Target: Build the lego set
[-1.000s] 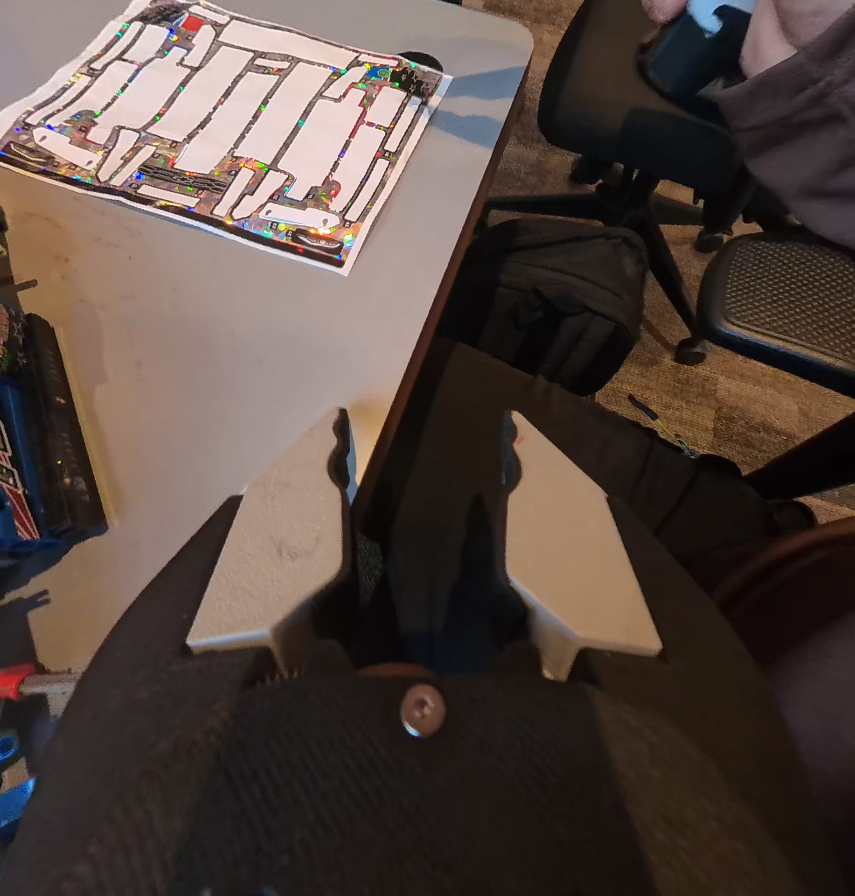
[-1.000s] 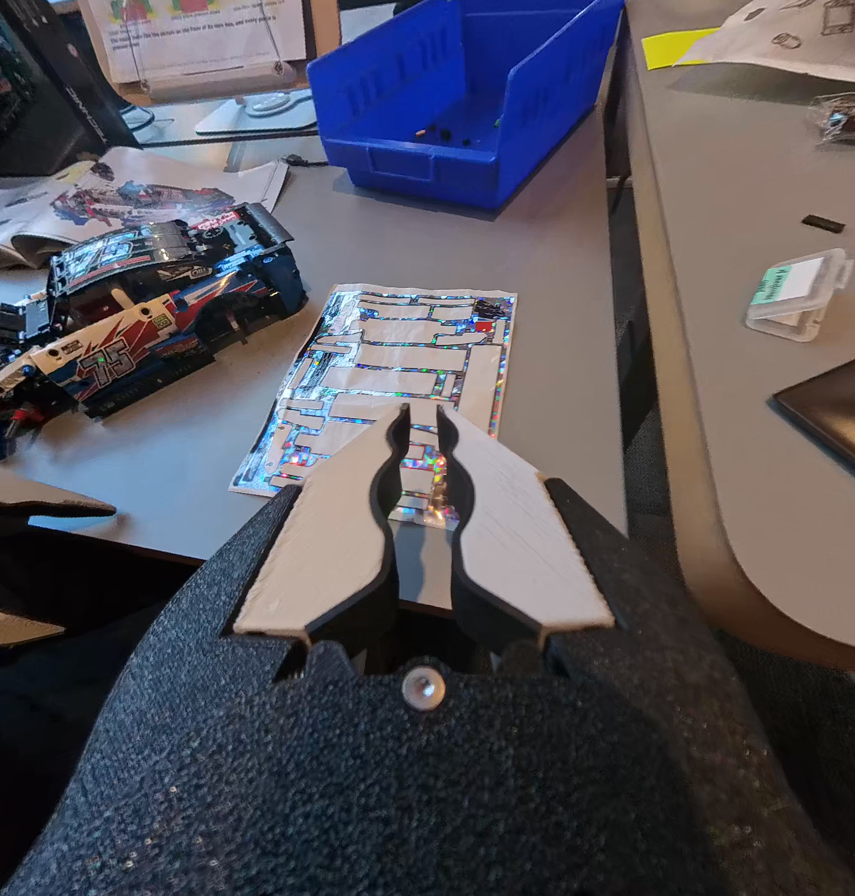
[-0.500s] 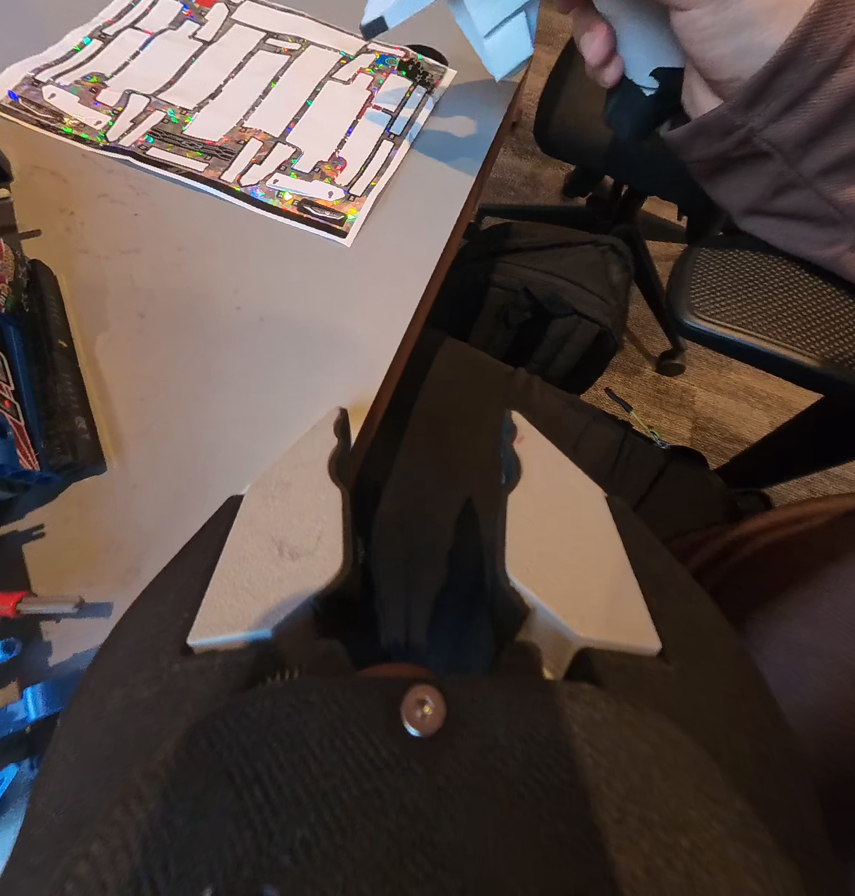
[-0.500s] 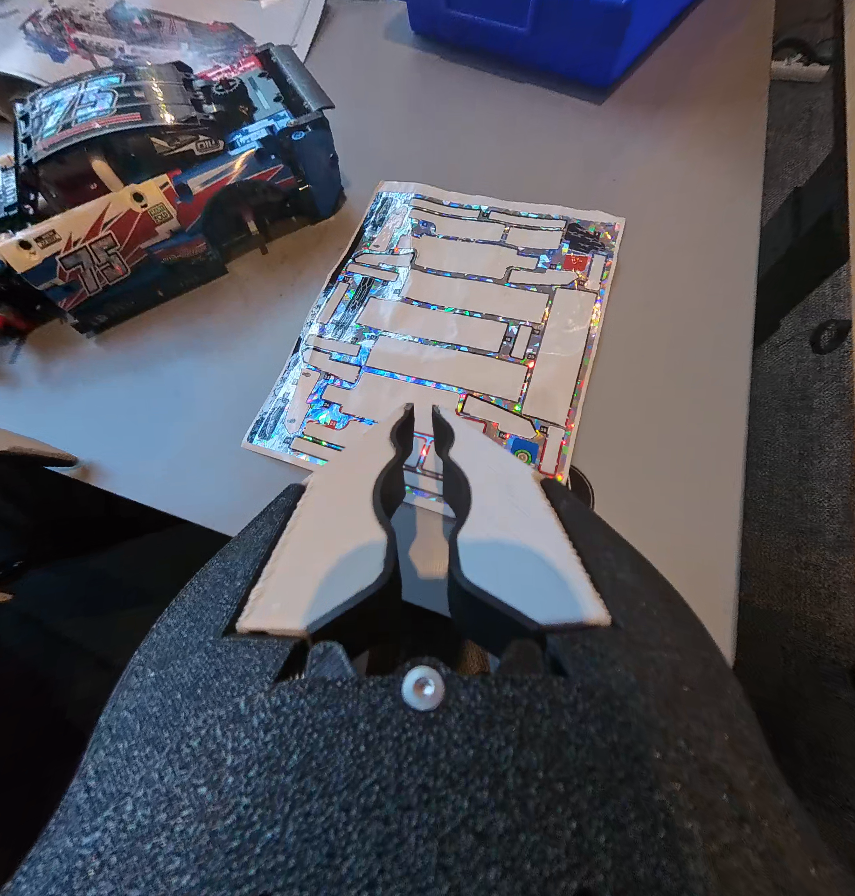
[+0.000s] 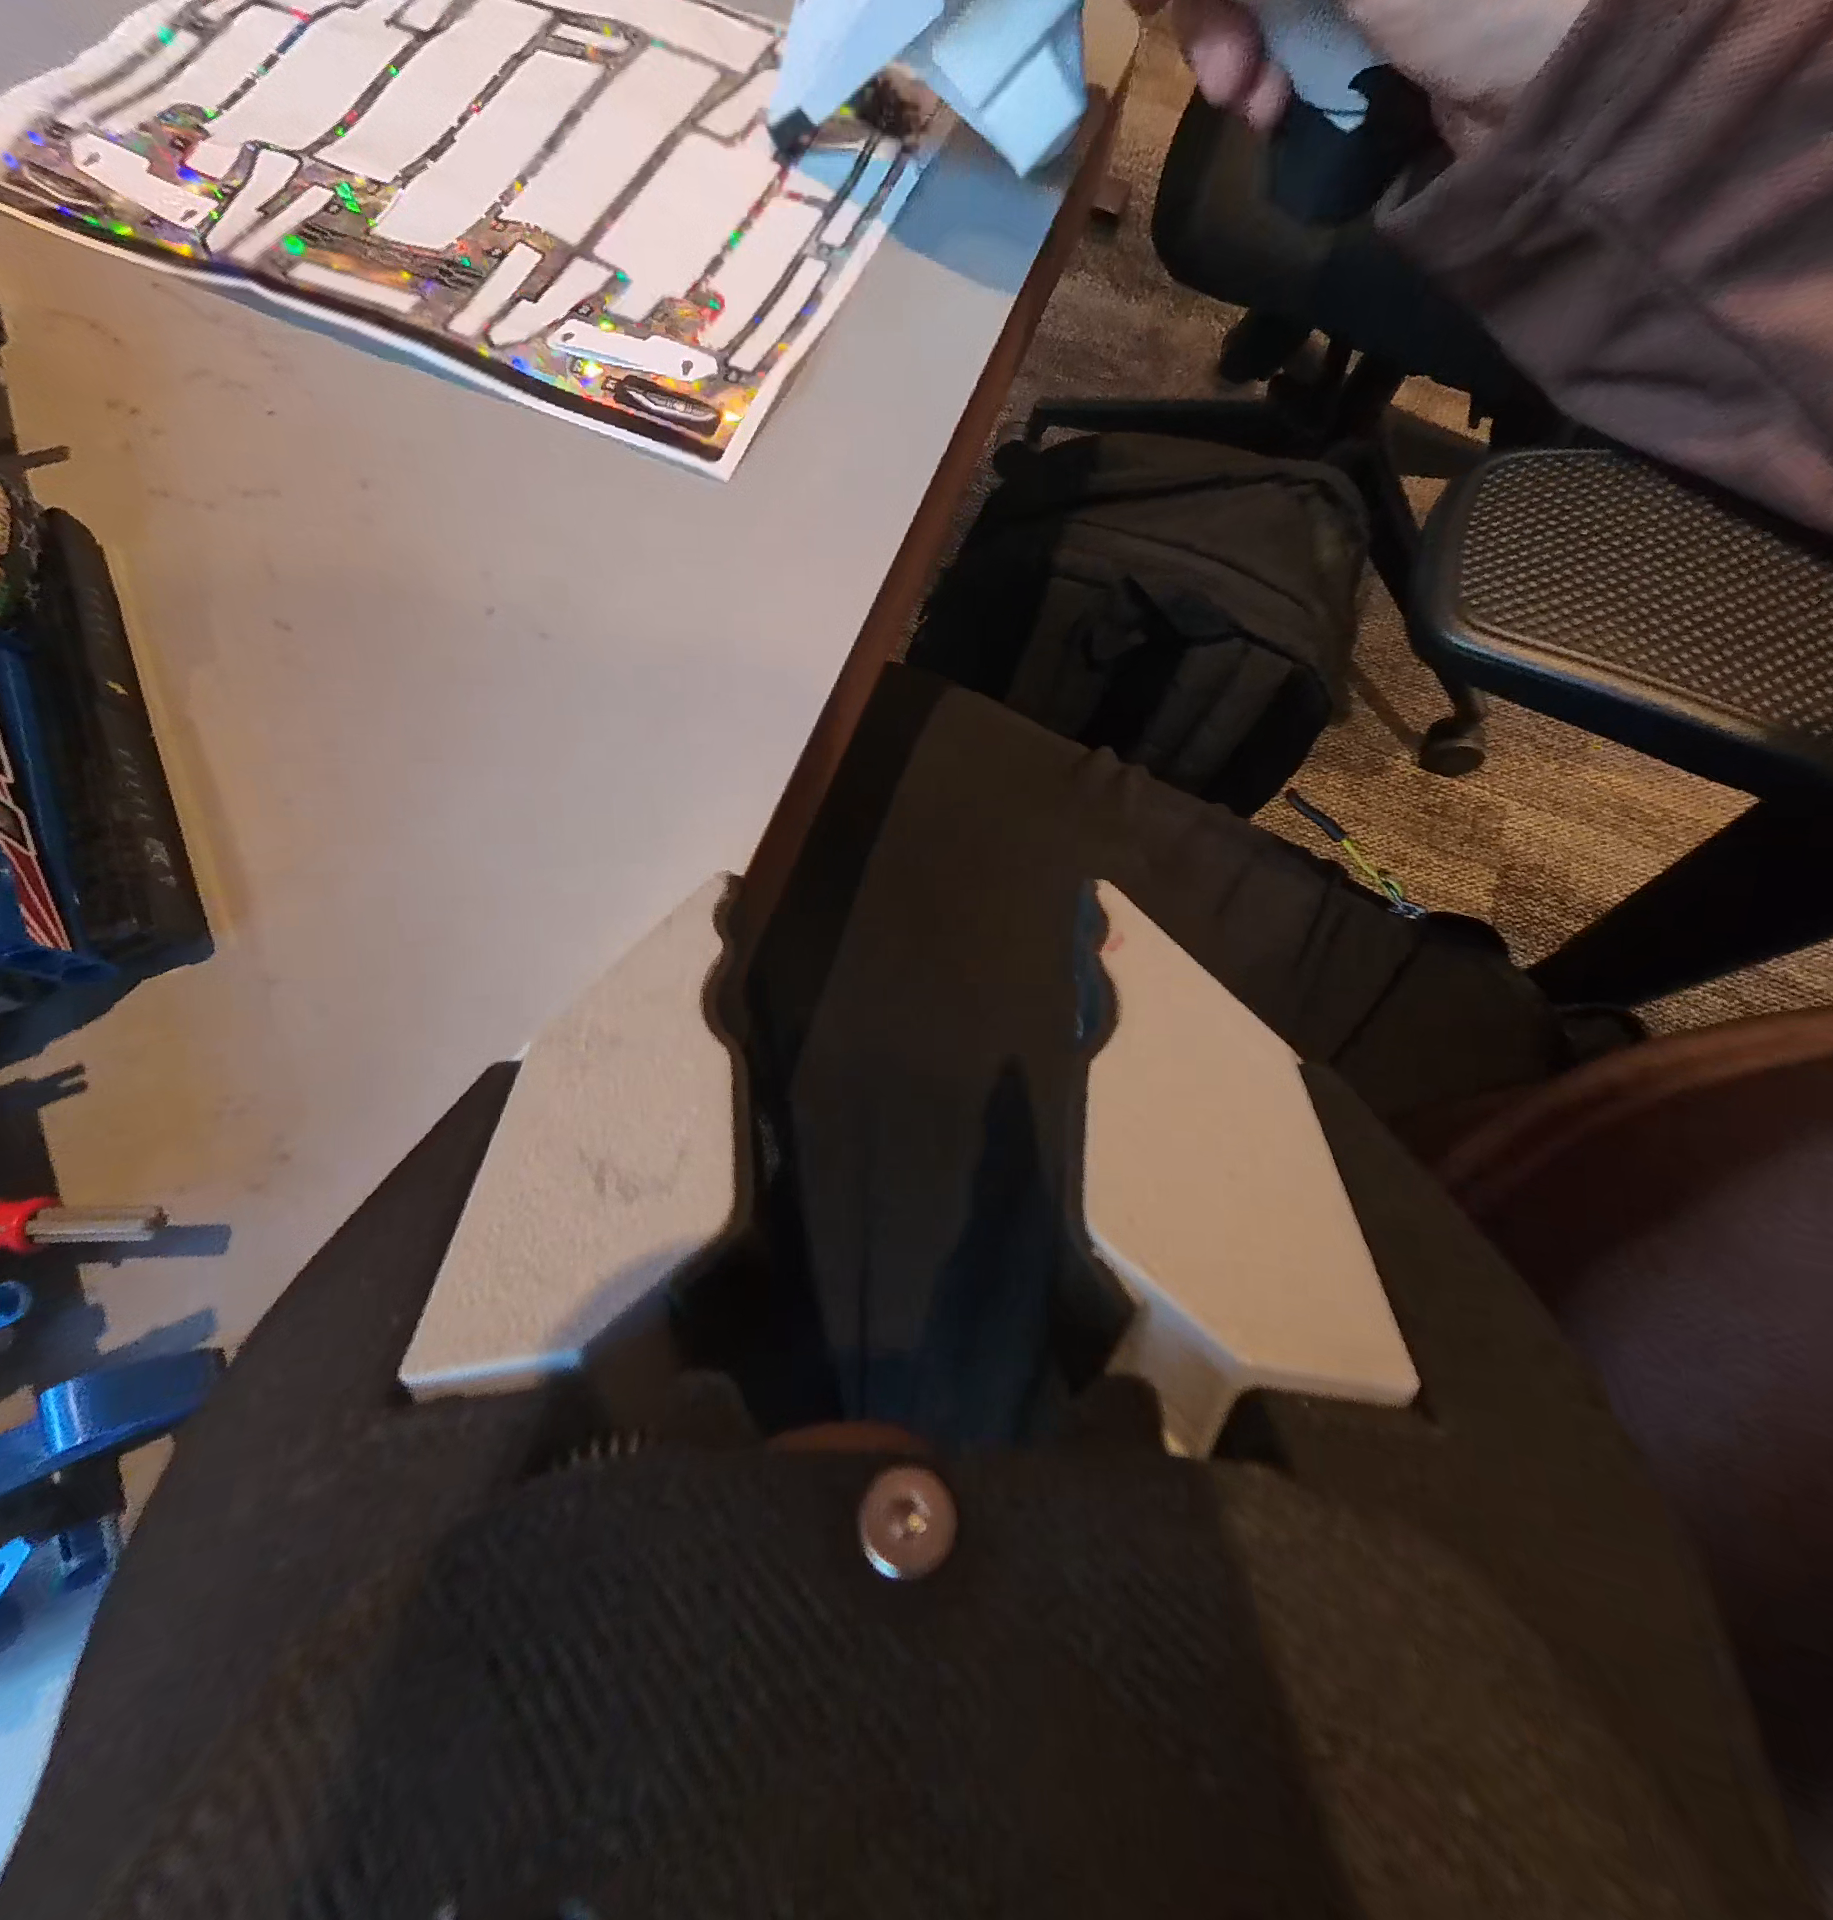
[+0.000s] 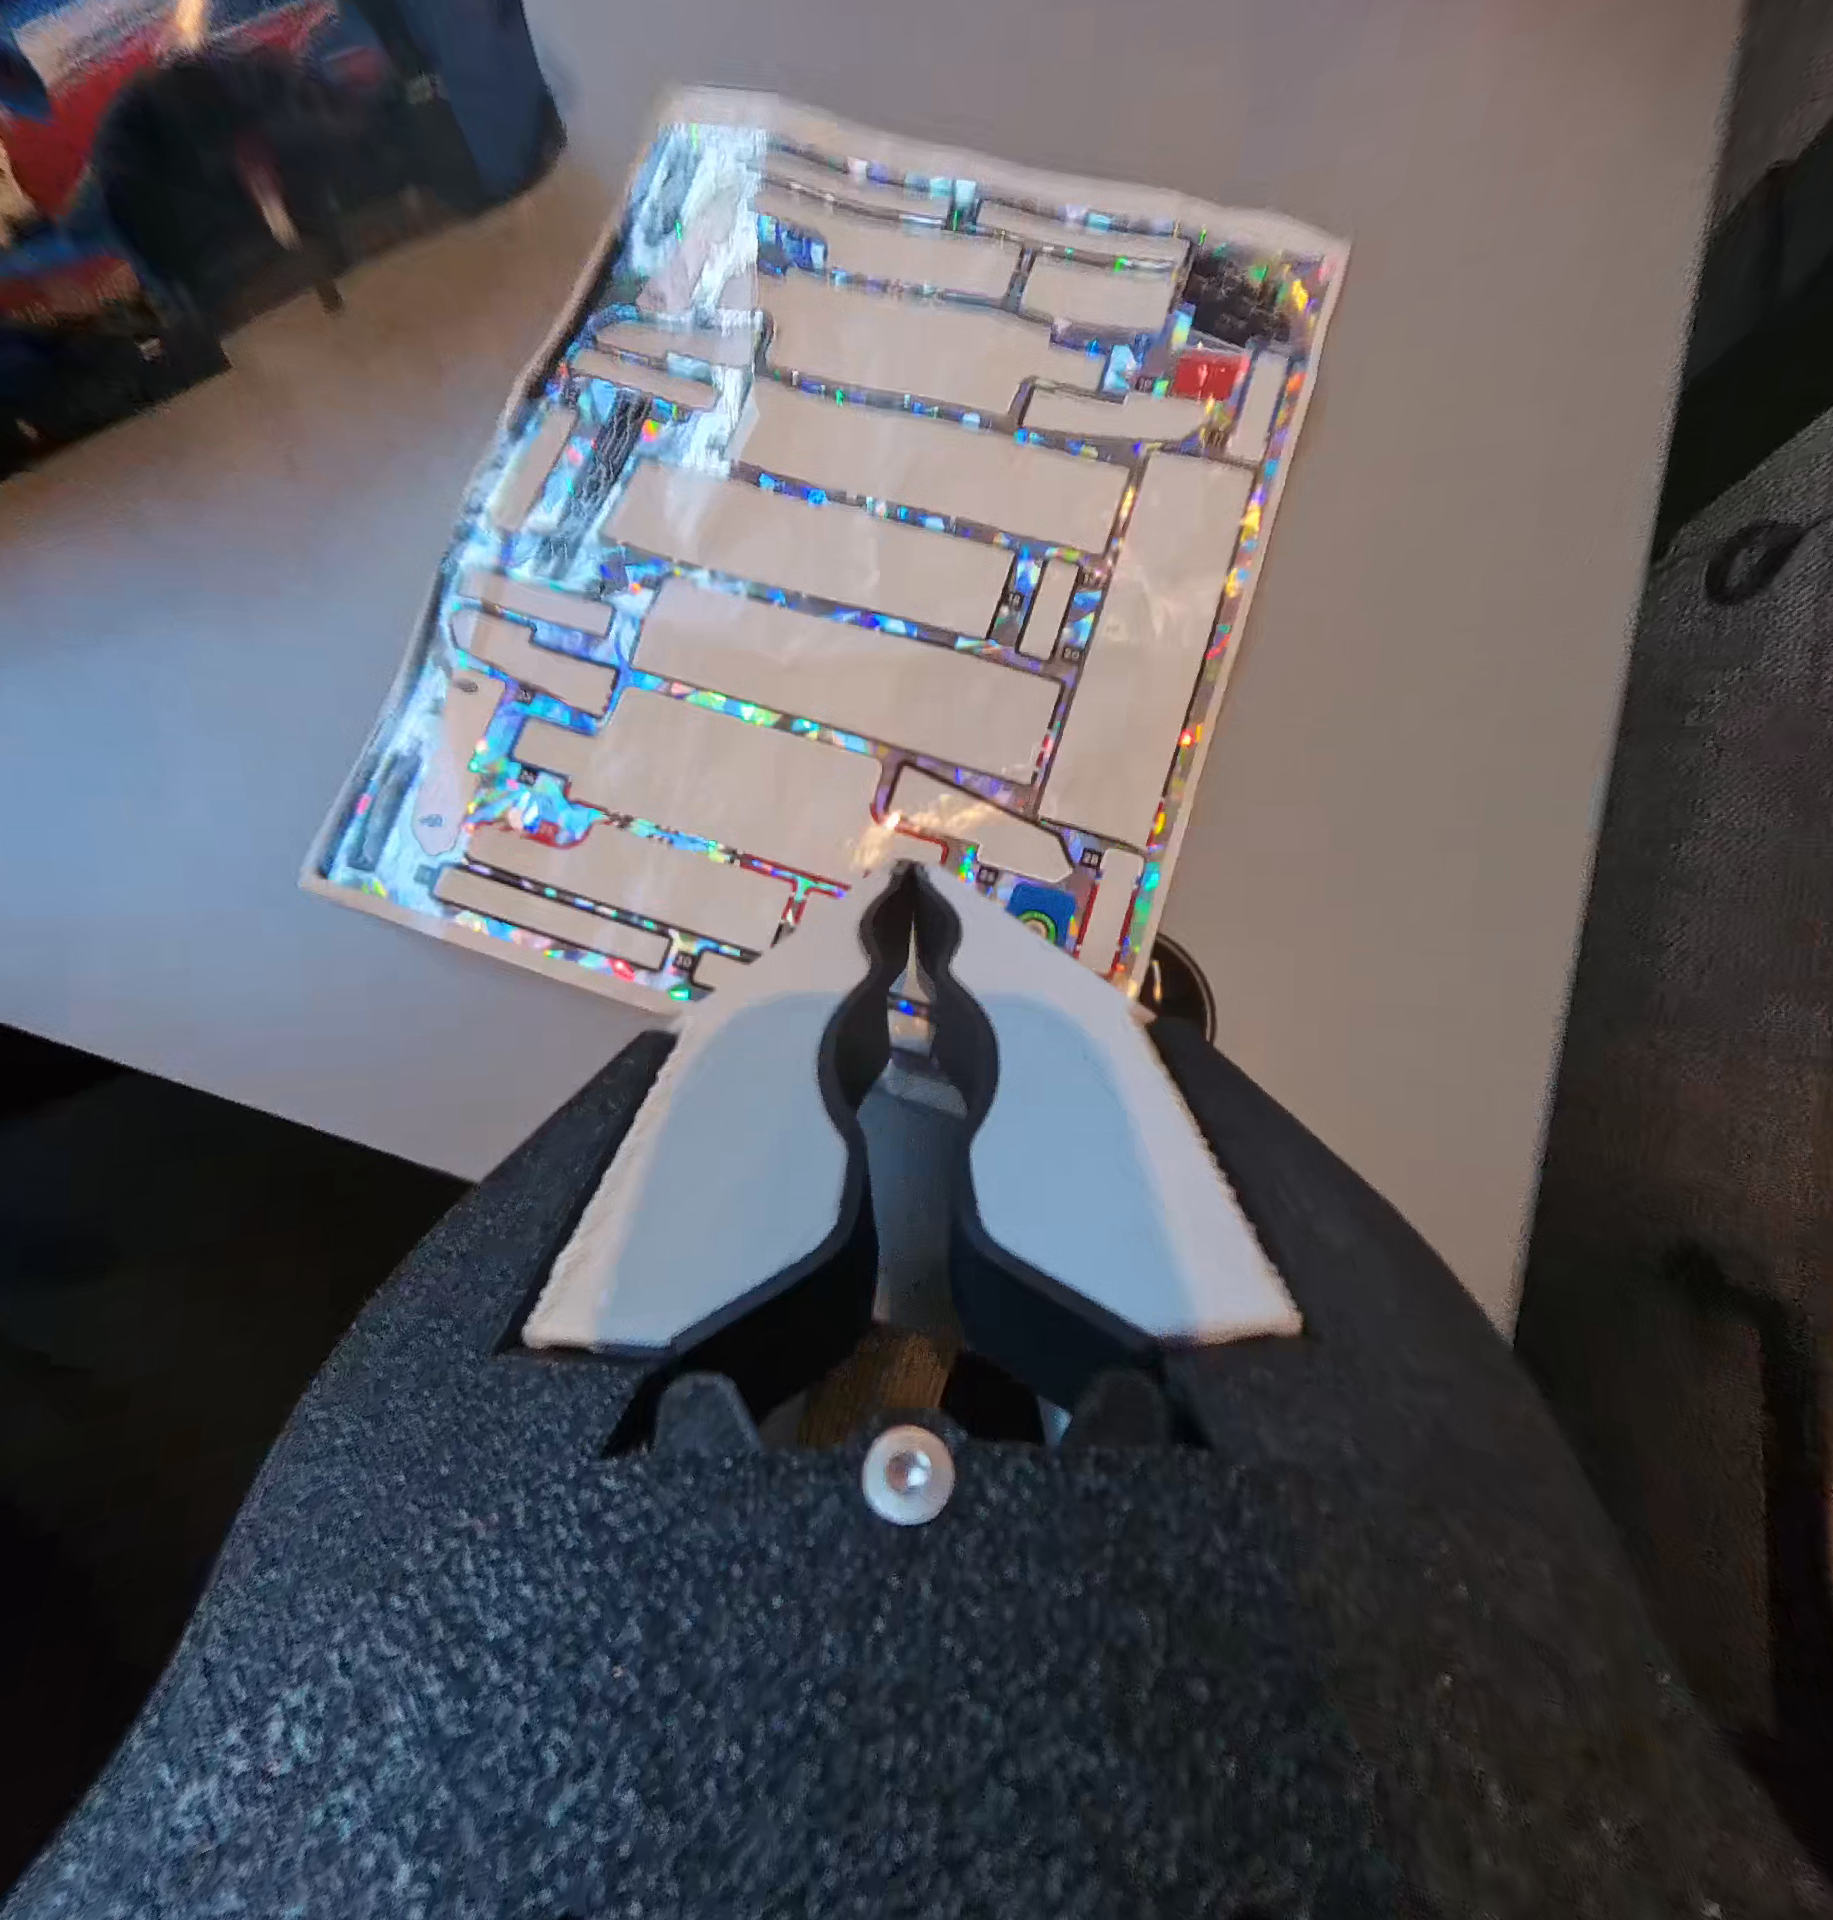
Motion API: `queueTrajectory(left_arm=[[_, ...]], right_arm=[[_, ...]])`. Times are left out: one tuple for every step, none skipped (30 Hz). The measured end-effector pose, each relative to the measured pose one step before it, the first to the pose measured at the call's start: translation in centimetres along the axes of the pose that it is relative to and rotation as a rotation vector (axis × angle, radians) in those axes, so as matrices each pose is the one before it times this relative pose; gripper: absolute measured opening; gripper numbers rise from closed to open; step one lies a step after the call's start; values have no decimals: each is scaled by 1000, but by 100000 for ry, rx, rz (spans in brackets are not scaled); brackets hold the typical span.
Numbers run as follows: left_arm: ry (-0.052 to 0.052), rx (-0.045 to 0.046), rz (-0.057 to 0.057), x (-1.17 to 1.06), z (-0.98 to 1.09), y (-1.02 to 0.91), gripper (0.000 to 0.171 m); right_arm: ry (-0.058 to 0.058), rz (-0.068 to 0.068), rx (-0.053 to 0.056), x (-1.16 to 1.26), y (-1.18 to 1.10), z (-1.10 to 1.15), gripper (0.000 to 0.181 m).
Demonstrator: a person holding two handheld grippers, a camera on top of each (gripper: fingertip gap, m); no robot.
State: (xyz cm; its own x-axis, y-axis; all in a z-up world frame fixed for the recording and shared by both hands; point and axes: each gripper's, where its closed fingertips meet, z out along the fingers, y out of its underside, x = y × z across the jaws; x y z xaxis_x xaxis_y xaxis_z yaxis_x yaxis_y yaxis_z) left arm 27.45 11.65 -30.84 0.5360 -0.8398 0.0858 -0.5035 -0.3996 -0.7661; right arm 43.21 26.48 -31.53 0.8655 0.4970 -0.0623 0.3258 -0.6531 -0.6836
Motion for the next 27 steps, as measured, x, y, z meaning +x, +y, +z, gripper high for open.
queueTrajectory(left_arm=[[167,-67,181,43,15,10,62],[-95,-293,321,3,-7,21,62],[-239,-376,370,-24,-24,54,62],[-232,-418,239,-19,-64,64,62],[-48,-393,138,1,-99,78,62],[11,25,149,23,-130,33,62],[-30,382,244,-2,-129,16,62],[-38,259,333,-14,-115,38,62],[290,71,533,8,-60,46,62],[425,142,707,24,-44,1,62],[9,105,691,-77,-31,-37,63],[-129,-152,689,-107,-46,-83,64],[-36,-165,902,-129,-113,-183,65],[-228,249,1404,-210,-241,-360,67],[-772,867,1802,-372,-371,-526,69],[-594,1193,1951,-408,-433,-629,69],[-11,980,1731,-398,-423,-627,70],[-29,472,1232,-433,-335,-532,71],[-30,-291,820,-417,-215,-378,73],[299,-883,909,-306,-103,-201,74],[-69,-598,1325,-277,-28,-112,75],[-710,-528,2100,-317,29,60,75],[-1611,-736,2274,-424,66,275,76],[-1600,-1014,1185,-400,65,454,76],[-147,-1364,-633,-186,37,532,77],[1085,-751,-2250,-6,-35,453,78],[1978,570,-3032,154,-72,249,78]], right_arm=[[-982,-1059,37,-270,104,-165,0],[-1896,-229,-1852,-427,369,-306,0],[-2974,70,-2649,-608,497,-391,0],[-2517,-512,-2602,-609,532,-380,0],[-151,-1638,-1602,-354,436,-355,0],[1764,-2601,134,-159,211,-374,0],[1289,-2357,2004,-225,-144,-490,0],[168,-736,3021,-282,-433,-589,0],[-722,814,3355,-267,-615,-606,1],[-938,1633,3913,-180,-760,-542,5],[-437,1774,4829,-55,-904,-459,12],[-13,1318,5640,38,-945,-345,16],[148,749,5792,91,-875,-217,18],[706,437,5860,181,-802,-166,18],[1417,347,5887,295,-729,-134,18],[1118,259,4871,267,-554,-80,18],[319,434,3124,147,-300,6,18],[27,502,1756,91,-109,28,19],[359,145,1576,99,-77,9,19],[79,-204,1495,31,-70,-29,19],[-743,-344,1140,-113,-41,-25,19],[-1492,-470,707,-239,49,15,19],[-2874,-654,98,-456,147,64,21],[-3973,-932,-246,-639,208,108,24],[-3739,-1007,-800,-632,289,164,27],[-4321,-1271,-1972,-705,460,207,30],[-6350,-1810,-3218,-992,594,249,33]])
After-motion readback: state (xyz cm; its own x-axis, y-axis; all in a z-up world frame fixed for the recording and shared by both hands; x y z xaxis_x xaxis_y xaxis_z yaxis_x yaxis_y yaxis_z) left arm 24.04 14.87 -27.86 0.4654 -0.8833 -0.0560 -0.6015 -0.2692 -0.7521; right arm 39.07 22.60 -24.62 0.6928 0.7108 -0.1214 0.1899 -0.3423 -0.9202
